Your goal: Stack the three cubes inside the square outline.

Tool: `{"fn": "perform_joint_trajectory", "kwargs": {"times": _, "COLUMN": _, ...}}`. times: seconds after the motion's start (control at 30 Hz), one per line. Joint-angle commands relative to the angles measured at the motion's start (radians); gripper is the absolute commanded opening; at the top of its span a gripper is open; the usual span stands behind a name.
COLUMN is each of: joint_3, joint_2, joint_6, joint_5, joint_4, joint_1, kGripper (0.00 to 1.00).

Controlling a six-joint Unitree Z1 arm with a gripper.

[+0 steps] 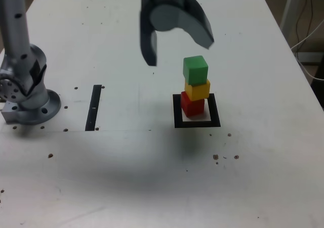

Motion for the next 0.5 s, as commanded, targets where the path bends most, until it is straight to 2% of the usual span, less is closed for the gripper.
{"fn": "perform_joint_trajectory", "kwargs": {"times": 0.0, "joint_3": 0.026, "joint_2": -0.045, "joint_6": 0.040, "joint_5": -0.001, "joint_4": -0.008, "joint_1": 0.011, "kGripper": 0.99}}
{"fn": "perform_joint_trajectory", "kwargs": {"times": 0.2, "joint_3": 0.189, "joint_2": -0.197, "joint_6": 0.130, "joint_5": 0.003, "joint_4": -0.042, "joint_1": 0.063, "kGripper": 0.99}}
{"fn": "perform_joint_trajectory", "kwargs": {"times": 0.47, "joint_3": 0.487, "joint_2": -0.363, "joint_6": 0.176, "joint_5": 0.011, "joint_4": -0.171, "joint_1": 0.081, "kGripper": 0.99}}
